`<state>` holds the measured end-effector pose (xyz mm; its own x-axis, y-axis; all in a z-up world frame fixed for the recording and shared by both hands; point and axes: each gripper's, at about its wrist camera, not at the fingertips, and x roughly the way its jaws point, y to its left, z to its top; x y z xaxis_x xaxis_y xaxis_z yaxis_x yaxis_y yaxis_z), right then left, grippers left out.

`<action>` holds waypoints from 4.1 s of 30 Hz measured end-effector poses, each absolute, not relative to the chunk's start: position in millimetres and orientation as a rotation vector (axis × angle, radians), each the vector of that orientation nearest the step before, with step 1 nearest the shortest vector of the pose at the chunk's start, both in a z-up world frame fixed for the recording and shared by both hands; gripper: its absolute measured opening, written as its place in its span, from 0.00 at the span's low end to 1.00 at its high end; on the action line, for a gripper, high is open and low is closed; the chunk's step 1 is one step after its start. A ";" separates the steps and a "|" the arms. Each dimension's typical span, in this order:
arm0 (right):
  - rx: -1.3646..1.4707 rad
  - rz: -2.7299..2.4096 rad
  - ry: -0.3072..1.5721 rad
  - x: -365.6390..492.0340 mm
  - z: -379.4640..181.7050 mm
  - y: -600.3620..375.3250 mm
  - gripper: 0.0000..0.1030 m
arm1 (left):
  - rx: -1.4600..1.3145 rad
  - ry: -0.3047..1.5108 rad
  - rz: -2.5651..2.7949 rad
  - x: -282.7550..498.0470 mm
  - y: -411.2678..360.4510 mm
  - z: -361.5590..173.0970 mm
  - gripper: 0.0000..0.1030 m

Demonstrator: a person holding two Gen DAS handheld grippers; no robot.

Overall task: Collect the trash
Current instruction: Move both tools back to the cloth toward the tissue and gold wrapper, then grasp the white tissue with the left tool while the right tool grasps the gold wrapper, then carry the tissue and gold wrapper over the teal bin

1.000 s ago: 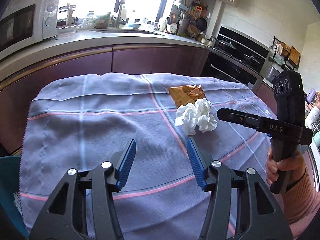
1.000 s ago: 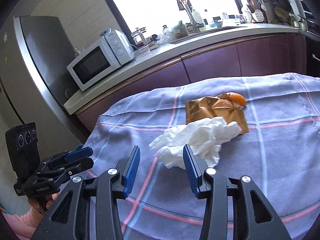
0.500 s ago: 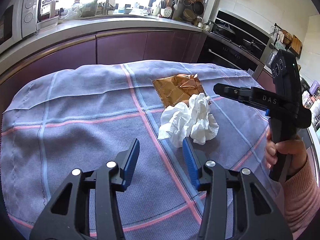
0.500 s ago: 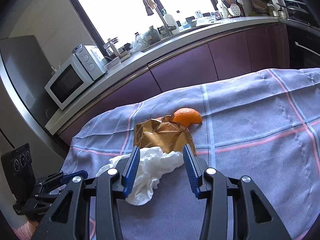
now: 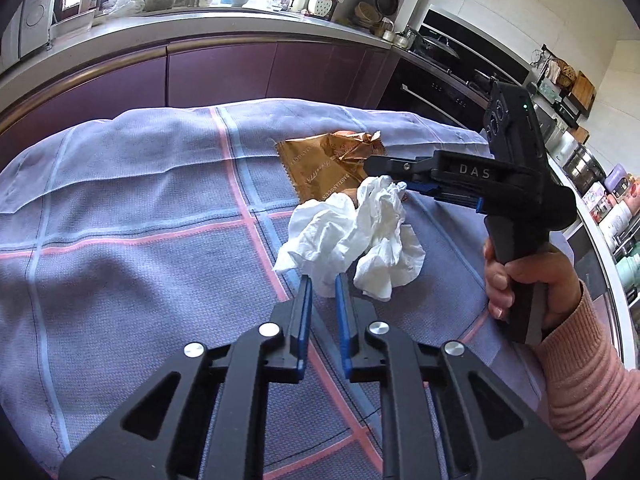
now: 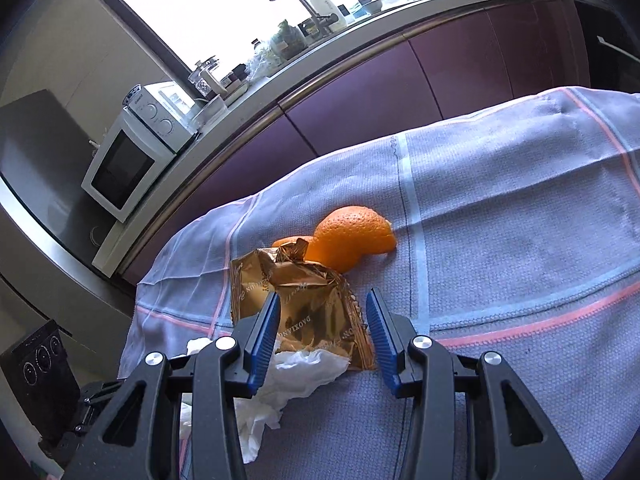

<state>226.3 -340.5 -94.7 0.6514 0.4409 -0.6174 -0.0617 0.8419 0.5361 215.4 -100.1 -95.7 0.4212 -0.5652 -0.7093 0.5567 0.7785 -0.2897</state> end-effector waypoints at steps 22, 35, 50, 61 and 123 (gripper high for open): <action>0.413 0.340 0.680 187.8 -52.6 -338.5 0.02 | 0.045 0.794 -0.632 207.9 -79.9 -74.7 0.27; 0.454 0.367 0.655 166.7 -51.6 -343.0 0.02 | 0.182 0.767 -0.753 180.7 -130.0 -78.1 0.30; 0.459 0.362 0.619 149.7 -50.7 -342.0 0.02 | 0.177 0.813 -0.793 180.9 -152.1 -82.5 0.07; 0.450 0.312 0.513 127.6 -20.9 -352.4 0.02 | 0.066 0.742 -0.756 146.1 -95.6 -48.3 0.07; 0.244 0.935 0.822 182.0 -33.4 34.0 0.02 | -0.290 0.756 -0.008 83.4 303.7 -76.7 0.08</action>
<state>182.0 34.0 -33.4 0.3232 0.7911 -0.5192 -0.6159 0.5925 0.5193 83.4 303.7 -76.7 0.7292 -0.1108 -0.6753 -0.0966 0.9603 -0.2619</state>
